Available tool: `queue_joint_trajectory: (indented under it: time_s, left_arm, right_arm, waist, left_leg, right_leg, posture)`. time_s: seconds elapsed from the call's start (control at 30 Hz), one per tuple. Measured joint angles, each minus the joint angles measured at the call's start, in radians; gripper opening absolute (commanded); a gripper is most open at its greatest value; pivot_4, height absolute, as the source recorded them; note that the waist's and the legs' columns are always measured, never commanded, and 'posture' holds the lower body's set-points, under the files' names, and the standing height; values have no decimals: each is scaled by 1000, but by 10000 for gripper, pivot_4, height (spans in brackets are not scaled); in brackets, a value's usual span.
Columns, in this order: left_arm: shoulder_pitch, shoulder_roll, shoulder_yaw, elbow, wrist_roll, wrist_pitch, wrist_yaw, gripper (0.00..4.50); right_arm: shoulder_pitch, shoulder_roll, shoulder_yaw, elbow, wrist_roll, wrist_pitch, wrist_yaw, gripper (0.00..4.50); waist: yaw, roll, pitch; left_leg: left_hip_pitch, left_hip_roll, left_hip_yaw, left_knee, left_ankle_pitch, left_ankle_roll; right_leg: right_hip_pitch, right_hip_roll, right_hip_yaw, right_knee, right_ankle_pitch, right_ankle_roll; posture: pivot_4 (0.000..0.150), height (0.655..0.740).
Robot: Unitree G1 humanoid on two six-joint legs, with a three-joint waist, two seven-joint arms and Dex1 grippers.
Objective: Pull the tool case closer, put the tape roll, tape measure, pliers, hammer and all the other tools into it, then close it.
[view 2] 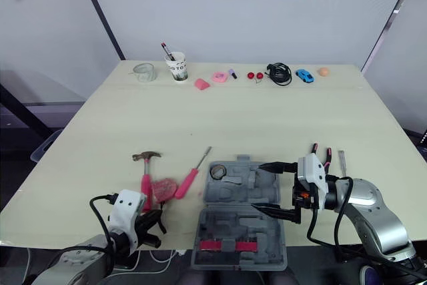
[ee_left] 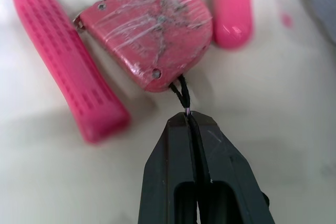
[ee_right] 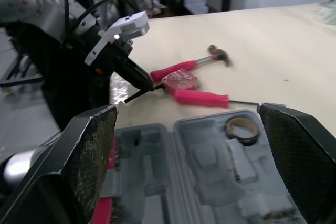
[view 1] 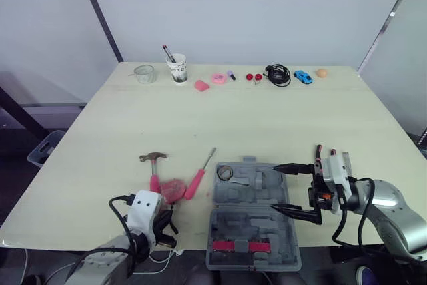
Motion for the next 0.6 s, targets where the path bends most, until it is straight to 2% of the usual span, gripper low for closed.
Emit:
queue_joint_trajectory:
  time_s: [0.2, 0.5, 0.6]
  left_arm:
    - [109, 36, 80, -44, -28, -4, -57, 438]
    - [162, 26, 71, -69, -51, -25, -80, 438]
    - [170, 29, 71, -69, -56, -49, -100, 8485]
  right_arm:
    - [-1, -3, 0, 34, -19, -18, 25, 45000]
    - [2, 10, 8, 38, -31, -43, 31, 45000]
    - [6, 11, 9, 40, -38, -53, 32, 45000]
  waist:
    - [-1, 0, 0]
    - [0, 1, 0]
    - [0, 1, 0]
  left_leg:
    - [0, 0, 0, 0, 0, 0]
    - [0, 0, 0, 0, 0, 0]
    - [0, 0, 0, 0, 0, 0]
  right_leg:
    - [-1, 0, 0, 0, 0, 0]
    - [-1, 0, 0, 0, 0, 0]
    - [-1, 0, 0, 0, 0, 0]
  posture:
    - [1500, 7400]
    - [1500, 7400]
    - [1500, 7400]
